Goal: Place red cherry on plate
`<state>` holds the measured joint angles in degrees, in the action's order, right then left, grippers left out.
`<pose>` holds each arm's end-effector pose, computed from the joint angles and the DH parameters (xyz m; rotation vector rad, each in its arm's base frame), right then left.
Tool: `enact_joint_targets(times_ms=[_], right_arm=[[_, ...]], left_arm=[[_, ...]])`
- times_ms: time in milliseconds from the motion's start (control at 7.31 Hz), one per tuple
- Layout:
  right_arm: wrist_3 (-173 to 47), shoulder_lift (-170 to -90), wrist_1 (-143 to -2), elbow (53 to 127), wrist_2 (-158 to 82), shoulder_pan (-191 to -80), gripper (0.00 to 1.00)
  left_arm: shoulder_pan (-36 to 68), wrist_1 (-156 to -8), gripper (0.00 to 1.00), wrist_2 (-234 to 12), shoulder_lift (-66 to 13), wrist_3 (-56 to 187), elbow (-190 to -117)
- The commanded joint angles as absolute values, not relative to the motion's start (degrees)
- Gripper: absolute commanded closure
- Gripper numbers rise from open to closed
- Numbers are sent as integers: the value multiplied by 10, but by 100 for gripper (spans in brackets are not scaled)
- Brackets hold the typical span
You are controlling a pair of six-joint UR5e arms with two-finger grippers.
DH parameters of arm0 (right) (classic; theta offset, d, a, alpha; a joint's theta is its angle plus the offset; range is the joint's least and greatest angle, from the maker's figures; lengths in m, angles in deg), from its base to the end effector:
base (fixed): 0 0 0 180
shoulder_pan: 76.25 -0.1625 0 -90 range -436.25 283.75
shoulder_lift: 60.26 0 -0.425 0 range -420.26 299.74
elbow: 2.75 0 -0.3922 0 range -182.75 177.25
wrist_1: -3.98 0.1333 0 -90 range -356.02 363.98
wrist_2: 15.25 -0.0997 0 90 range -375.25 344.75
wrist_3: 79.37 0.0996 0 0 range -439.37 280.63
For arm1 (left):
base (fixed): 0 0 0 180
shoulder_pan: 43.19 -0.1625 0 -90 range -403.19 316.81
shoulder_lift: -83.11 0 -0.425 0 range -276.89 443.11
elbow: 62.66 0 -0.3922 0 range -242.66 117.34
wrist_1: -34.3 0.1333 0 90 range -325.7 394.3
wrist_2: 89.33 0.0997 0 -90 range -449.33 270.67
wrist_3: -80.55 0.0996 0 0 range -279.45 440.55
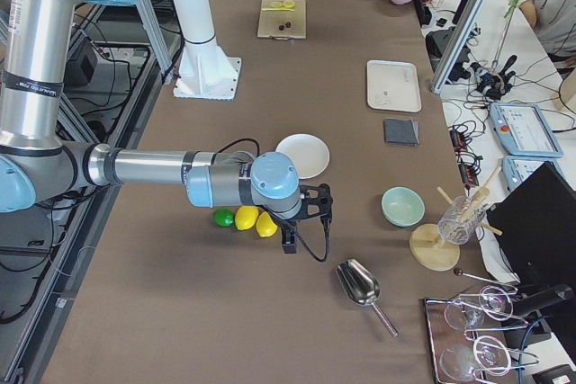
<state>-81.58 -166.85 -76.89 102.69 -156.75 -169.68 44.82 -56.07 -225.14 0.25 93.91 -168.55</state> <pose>0.0779 -0.3741 0.6252 0.1737 -0.8898 -0.0428 -0.0464 -0.4461 0.5773 0.2299 0.7823 0.3166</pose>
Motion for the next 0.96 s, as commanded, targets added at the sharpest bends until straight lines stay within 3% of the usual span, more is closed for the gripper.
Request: enact_joint_targets(times_ms=[0,821], right_arm=[[-814,-1672,-755,1025,-1567,-1694,0],[-806,-1666,-755,1023,-1568,-1660,0]], left_arm=[[449,-562,3,-2252,2,940,-1688],[450,-561,3,-2283,3,936,-1695]])
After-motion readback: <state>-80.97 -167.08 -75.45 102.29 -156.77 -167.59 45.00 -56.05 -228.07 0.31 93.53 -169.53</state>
